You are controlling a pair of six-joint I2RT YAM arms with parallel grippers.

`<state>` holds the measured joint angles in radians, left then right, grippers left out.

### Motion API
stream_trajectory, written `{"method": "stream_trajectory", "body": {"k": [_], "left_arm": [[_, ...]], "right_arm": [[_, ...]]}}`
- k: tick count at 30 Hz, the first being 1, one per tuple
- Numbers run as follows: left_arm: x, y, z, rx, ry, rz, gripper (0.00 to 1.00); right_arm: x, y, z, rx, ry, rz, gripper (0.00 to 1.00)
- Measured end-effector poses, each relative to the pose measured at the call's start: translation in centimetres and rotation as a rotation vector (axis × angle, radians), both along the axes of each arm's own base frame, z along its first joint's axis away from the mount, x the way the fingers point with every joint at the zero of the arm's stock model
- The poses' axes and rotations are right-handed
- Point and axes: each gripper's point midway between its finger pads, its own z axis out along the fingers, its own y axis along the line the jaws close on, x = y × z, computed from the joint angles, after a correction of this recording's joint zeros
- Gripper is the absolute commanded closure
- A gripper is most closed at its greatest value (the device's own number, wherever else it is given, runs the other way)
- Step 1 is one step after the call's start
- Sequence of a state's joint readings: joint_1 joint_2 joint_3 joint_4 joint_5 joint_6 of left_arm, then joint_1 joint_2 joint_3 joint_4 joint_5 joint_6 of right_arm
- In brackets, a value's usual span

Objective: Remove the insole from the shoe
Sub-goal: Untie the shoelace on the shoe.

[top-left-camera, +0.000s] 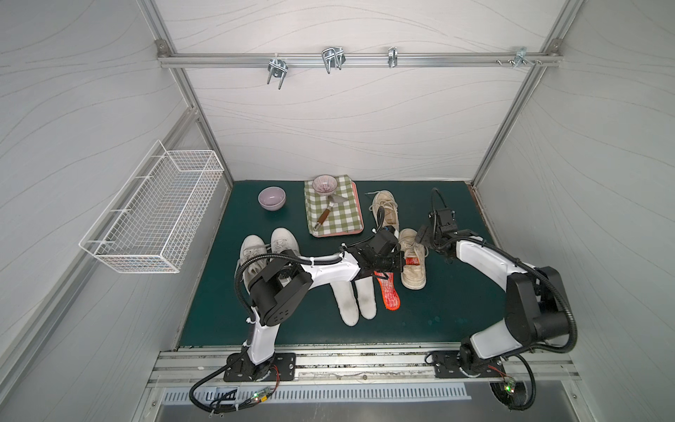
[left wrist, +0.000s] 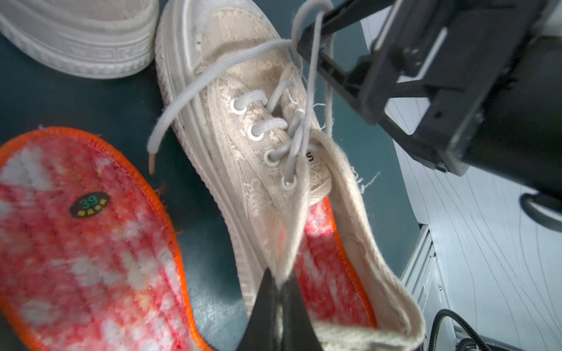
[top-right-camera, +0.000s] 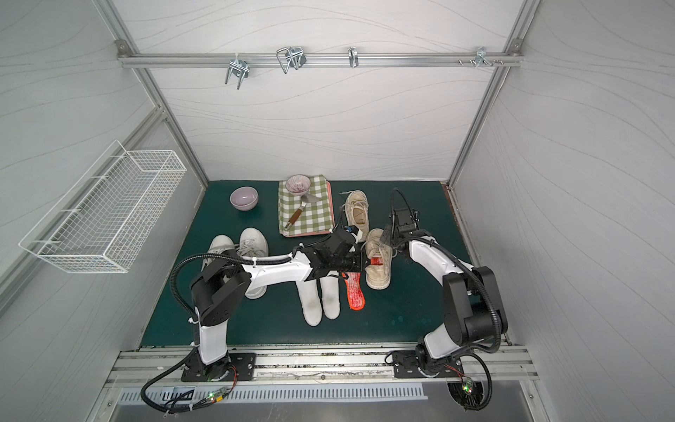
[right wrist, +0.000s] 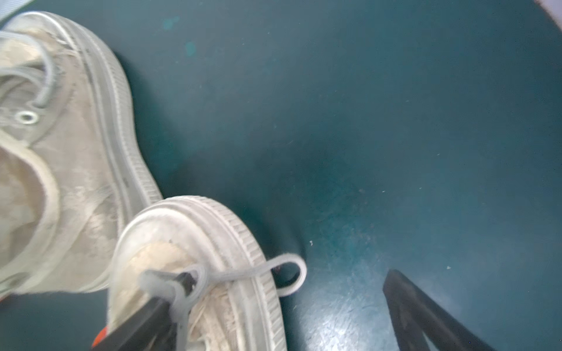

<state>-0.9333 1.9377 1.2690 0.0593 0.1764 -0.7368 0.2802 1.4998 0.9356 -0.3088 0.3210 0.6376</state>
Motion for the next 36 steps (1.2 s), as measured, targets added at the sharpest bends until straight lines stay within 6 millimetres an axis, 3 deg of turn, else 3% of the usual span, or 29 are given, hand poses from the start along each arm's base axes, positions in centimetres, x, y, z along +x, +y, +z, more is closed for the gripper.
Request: {"method": "stream_trajectory", "body": {"k": [7, 20, 26, 30, 36], "left_arm": [[-0.7, 0.3, -0.6, 0.023, 0.029, -0.015, 1.00], [-1.1, 0.2, -0.7, 0.022, 0.044, -0.031, 1.00], [-1.5, 0.1, -0.9, 0.023, 0.057, -0.050, 1.00], [-2.1, 0.2, -1.2, 0.036, 0.069, -0.070, 1.00], [-2.7, -0.1, -1.2, 0.032, 0.072, -0.094, 1.00]], "right_arm": [[-0.9, 1.5, 1.2, 0.080, -0.092, 0.041, 0.01], [-0.3, 4.4, 1.7, 0.292, -0.237, 0.180, 0.01], [-0.5, 5.3, 4.4, 0.373, -0.348, 0.242, 0.01], [-0.9, 5.4, 6.6, 0.395, -0.430, 0.261, 0.01], [-0.2, 3.6, 6.7, 0.370, -0.384, 0.181, 0.01]]}}
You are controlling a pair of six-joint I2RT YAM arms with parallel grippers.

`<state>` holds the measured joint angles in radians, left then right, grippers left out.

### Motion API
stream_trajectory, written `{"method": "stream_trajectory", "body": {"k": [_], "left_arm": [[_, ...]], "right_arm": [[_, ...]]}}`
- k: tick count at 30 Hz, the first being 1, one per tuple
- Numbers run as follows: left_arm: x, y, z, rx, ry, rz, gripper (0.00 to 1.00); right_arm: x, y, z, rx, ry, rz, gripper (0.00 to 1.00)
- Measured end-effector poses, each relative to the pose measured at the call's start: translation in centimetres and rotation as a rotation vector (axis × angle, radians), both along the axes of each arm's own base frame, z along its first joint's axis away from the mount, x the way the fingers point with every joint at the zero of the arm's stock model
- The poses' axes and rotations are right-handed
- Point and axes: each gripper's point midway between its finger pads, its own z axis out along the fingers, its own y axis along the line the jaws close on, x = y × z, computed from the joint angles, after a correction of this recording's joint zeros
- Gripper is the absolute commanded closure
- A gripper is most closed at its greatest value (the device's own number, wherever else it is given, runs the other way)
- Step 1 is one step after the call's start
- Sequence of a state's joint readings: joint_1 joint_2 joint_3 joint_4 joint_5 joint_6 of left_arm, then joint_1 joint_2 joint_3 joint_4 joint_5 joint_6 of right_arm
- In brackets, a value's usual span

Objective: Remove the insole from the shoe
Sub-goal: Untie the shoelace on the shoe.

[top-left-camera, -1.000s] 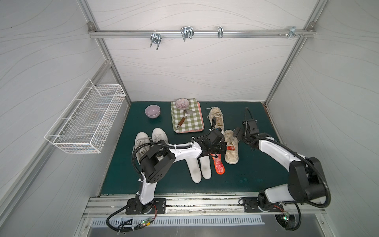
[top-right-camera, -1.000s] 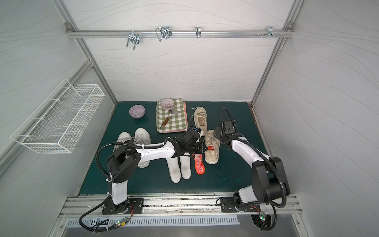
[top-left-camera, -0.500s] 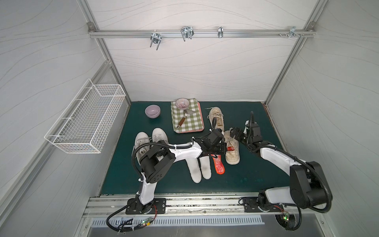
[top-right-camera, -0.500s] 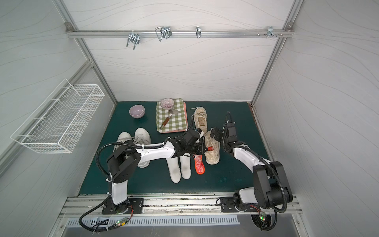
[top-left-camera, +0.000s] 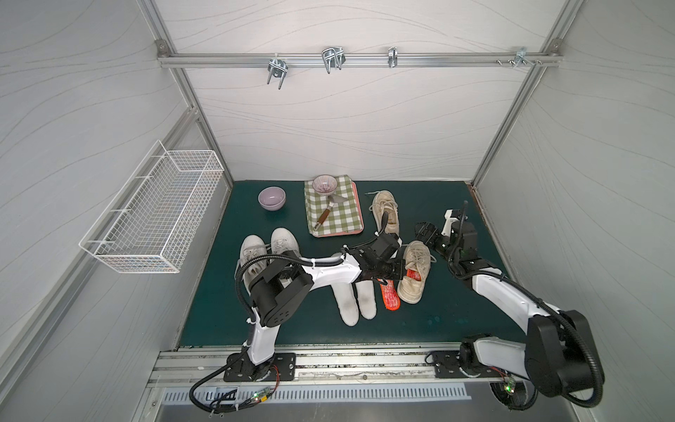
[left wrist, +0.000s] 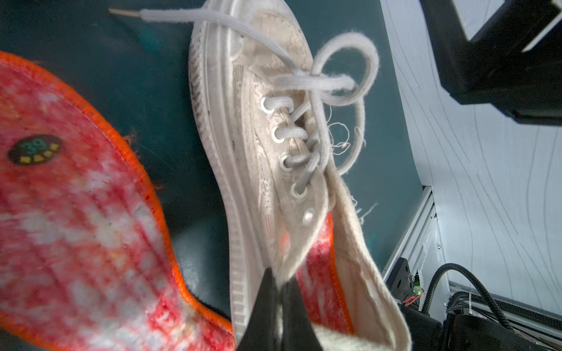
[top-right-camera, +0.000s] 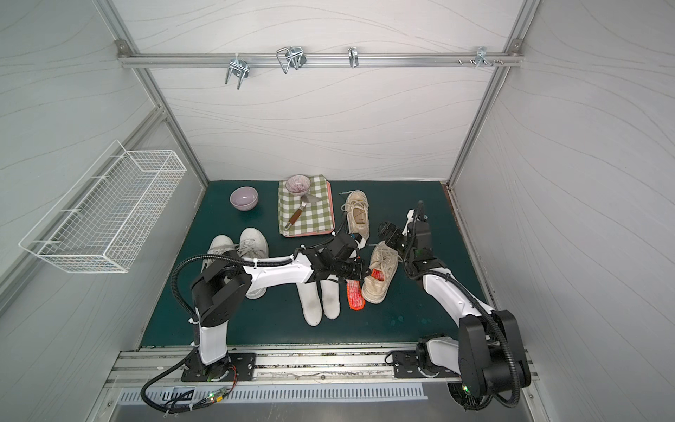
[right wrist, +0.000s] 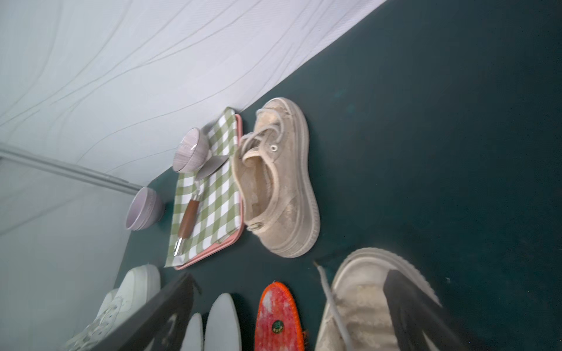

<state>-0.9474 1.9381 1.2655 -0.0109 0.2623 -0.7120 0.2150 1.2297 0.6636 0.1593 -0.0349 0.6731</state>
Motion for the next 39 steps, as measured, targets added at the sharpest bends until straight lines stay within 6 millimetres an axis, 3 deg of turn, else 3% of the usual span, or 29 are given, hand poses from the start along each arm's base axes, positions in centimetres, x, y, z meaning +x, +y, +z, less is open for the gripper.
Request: {"method": "stream_trajectory", "body": {"k": [4, 6, 12, 17, 23, 31, 39], "left_arm": [[0.1, 0.1, -0.1, 0.005, -0.004, 0.004, 1.00], [0.2, 0.2, -0.1, 0.011, -0.007, 0.011, 1.00], [0.2, 0.5, -0.5, 0.022, -0.003, 0.018, 1.00], [0.3, 0.5, -0.5, 0.023, -0.002, 0.019, 1.00], [0.3, 0.6, -0.6, 0.026, -0.002, 0.020, 1.00], [0.2, 0.6, -0.6, 0.025, 0.002, 0.018, 1.00], [0.0, 0.8, -1.1, 0.025, 0.009, 0.017, 1.00]], "right_arm": [[0.4, -1.3, 2.2, -0.038, 0.051, -0.069, 0.01], [-0.6, -1.3, 2.2, -0.074, 0.082, -0.071, 0.01], [-6.5, -1.4, -1.7, -0.181, 0.254, -0.018, 0.07], [-8.9, -2.2, -5.3, -0.223, 0.374, -0.014, 0.11], [-8.7, -1.6, -8.1, -0.226, 0.458, 0.013, 0.14], [-7.1, -2.4, -9.5, -0.271, 0.454, -0.045, 0.16], [-5.0, -3.7, -9.9, -0.407, 0.417, -0.187, 0.09]]}}
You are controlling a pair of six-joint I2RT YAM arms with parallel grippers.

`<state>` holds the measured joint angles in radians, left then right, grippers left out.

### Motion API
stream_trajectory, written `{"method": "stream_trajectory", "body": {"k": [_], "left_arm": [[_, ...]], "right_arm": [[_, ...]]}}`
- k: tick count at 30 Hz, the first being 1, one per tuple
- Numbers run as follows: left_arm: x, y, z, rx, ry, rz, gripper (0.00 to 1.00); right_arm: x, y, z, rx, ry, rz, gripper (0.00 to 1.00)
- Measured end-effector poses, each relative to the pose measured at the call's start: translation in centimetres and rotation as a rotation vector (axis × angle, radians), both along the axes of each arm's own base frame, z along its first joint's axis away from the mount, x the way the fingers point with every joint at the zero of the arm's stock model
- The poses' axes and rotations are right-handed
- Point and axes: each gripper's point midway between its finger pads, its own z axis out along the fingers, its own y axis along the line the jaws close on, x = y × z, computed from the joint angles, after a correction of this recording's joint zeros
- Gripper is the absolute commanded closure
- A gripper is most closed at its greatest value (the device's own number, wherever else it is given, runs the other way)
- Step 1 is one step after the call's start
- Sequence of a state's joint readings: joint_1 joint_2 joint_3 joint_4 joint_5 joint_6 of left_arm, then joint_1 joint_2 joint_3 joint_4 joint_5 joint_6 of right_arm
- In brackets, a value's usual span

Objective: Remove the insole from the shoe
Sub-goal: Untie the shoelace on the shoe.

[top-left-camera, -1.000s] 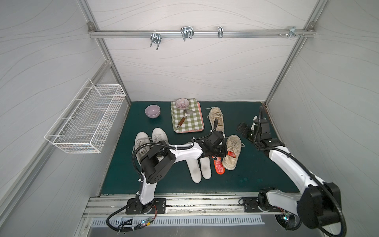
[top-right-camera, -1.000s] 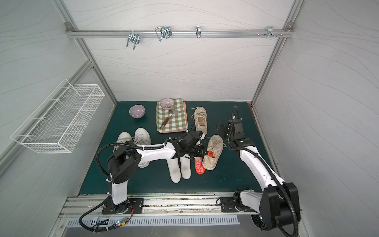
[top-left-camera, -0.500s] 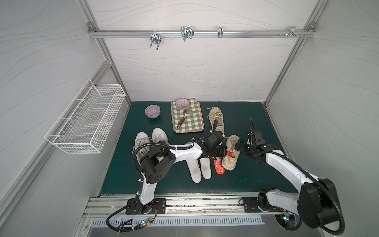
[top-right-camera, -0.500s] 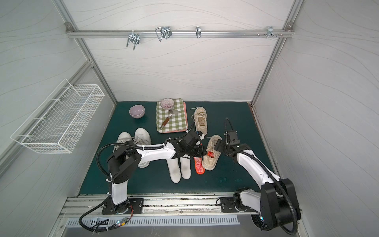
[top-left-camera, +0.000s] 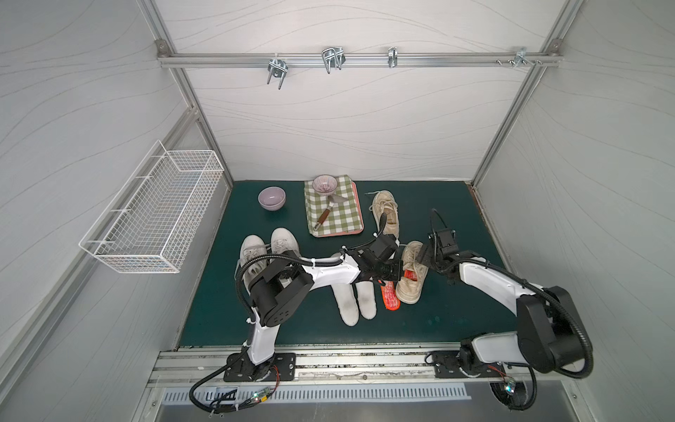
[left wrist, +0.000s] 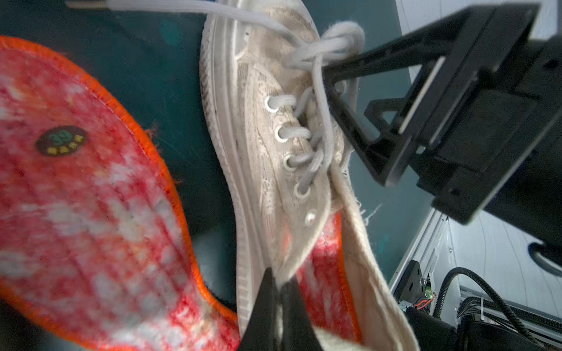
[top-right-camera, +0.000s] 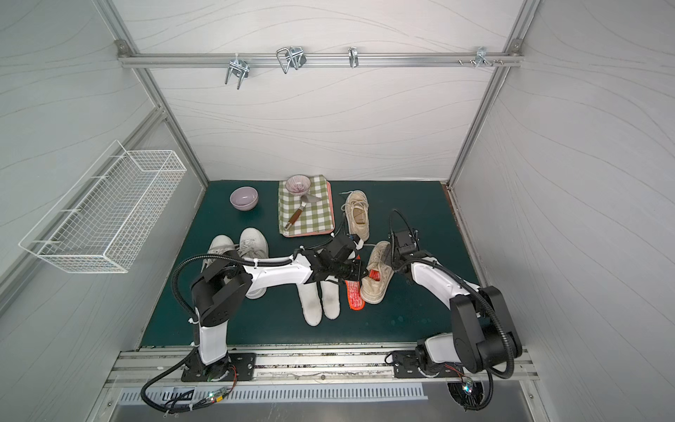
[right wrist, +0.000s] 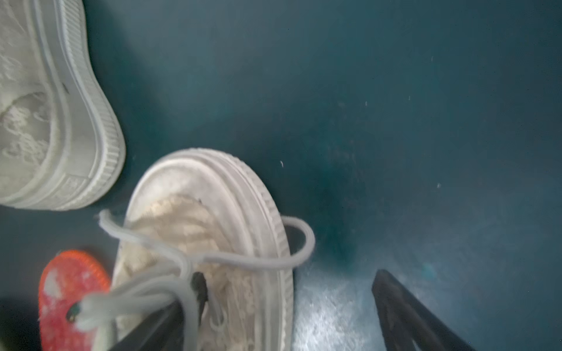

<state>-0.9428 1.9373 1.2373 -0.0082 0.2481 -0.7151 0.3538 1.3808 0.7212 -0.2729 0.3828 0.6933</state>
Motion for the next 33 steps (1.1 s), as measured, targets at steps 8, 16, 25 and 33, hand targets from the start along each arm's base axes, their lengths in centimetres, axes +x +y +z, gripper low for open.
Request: {"method": "stream_trajectory", "body": {"k": [8, 16, 25, 33], "left_arm": [[0.0, 0.1, 0.3, -0.018, -0.010, 0.003, 1.00], [0.3, 0.1, 0.6, -0.030, -0.013, 0.014, 1.00], [0.2, 0.4, 0.1, -0.009, 0.002, 0.020, 1.00], [2.3, -0.9, 0.3, -0.002, -0.004, 0.047, 1.00]], "right_arm": [[4.1, -2.5, 2.3, -0.055, -0.081, -0.148, 0.01], [8.1, -6.3, 6.4, 0.005, -0.177, -0.269, 0.01], [10.1, -10.3, 10.7, 0.083, -0.255, -0.350, 0.01], [7.3, -8.3, 12.5, 0.190, -0.223, -0.259, 0.01]]}}
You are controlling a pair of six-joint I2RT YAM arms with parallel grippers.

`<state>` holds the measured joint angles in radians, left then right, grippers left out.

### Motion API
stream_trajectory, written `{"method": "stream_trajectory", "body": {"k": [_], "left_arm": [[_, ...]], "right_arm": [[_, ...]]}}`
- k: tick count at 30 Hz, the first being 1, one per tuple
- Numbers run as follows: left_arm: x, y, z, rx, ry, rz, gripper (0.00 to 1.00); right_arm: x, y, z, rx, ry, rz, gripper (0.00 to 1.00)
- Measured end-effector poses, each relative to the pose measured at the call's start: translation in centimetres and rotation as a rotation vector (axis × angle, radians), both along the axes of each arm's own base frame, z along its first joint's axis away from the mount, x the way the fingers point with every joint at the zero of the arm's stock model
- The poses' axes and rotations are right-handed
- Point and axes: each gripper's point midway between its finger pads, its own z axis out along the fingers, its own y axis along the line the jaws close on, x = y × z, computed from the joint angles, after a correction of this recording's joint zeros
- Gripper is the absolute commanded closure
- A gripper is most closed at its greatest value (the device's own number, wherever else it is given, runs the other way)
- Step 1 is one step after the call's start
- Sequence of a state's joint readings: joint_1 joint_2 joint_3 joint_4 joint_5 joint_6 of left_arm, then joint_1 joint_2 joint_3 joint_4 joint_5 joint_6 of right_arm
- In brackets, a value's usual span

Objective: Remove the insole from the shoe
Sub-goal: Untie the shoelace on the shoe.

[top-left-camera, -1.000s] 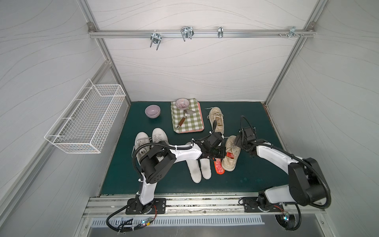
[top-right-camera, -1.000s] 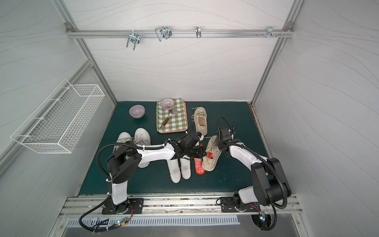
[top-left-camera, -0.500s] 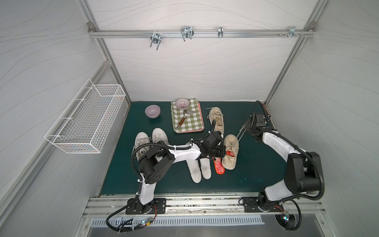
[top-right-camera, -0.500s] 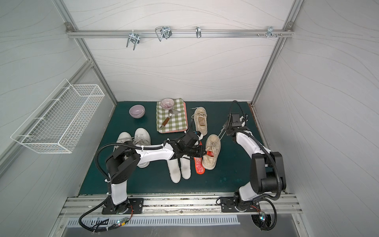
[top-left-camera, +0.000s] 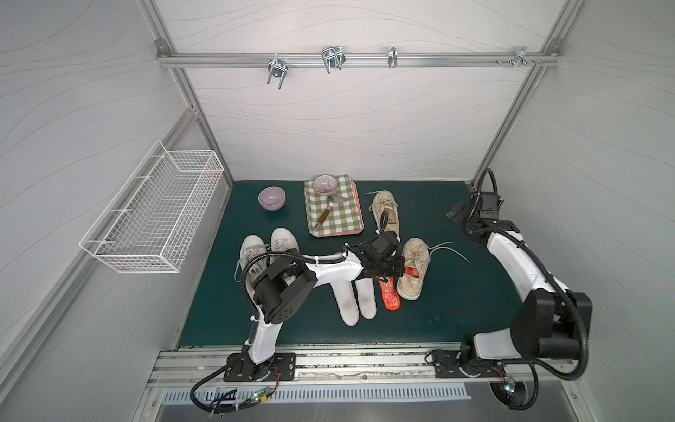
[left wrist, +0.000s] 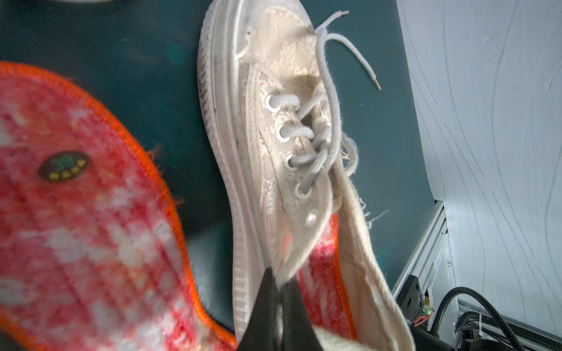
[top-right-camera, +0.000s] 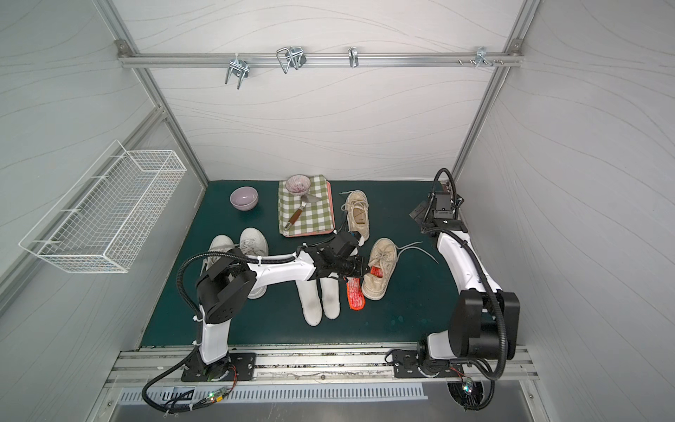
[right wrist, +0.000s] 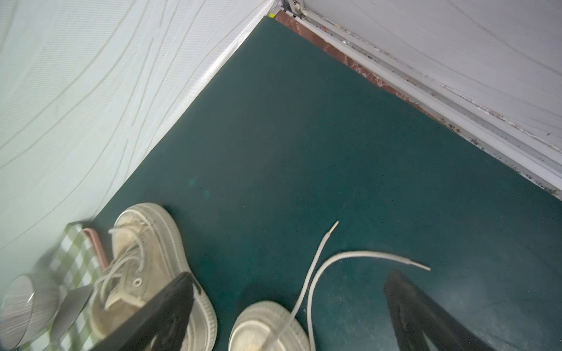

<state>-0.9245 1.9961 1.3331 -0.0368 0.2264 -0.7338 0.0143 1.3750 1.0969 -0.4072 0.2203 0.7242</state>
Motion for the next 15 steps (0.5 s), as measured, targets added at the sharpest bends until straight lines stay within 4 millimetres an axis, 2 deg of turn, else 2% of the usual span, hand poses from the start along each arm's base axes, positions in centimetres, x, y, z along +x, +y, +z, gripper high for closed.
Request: {"method": "stream_trajectory", "body": {"k": [4, 7, 9, 12, 15], "left_arm": [[1.5, -1.2, -0.1, 0.005, -0.015, 0.018, 1.00], [2.3, -1.9, -0.5, 0.007, -0.021, 0.029, 1.00], [2.2, -2.0, -1.0, 0.011, -0.015, 0.025, 0.96], [2.0, -2.0, -1.3, 0.015, -0.009, 0.016, 0.87], [1.8, -2.2, -1.3, 0.005, -0.007, 0.002, 0.75]], "right_arm": [[-2.2, 3.2, 0.0, 0.050, 0.007, 0.138, 0.04], [-4.4, 6.5, -1.6, 0.062, 0.057, 0.268, 0.11], [-6.1, 8.6, -3.6, 0.081, 0.104, 0.356, 0.18], [-8.8, 9.3, -6.8, 0.108, 0.189, 0.412, 0.25], [-10.5, 9.7, -8.9, 0.127, 0.245, 0.444, 0.31]]}}
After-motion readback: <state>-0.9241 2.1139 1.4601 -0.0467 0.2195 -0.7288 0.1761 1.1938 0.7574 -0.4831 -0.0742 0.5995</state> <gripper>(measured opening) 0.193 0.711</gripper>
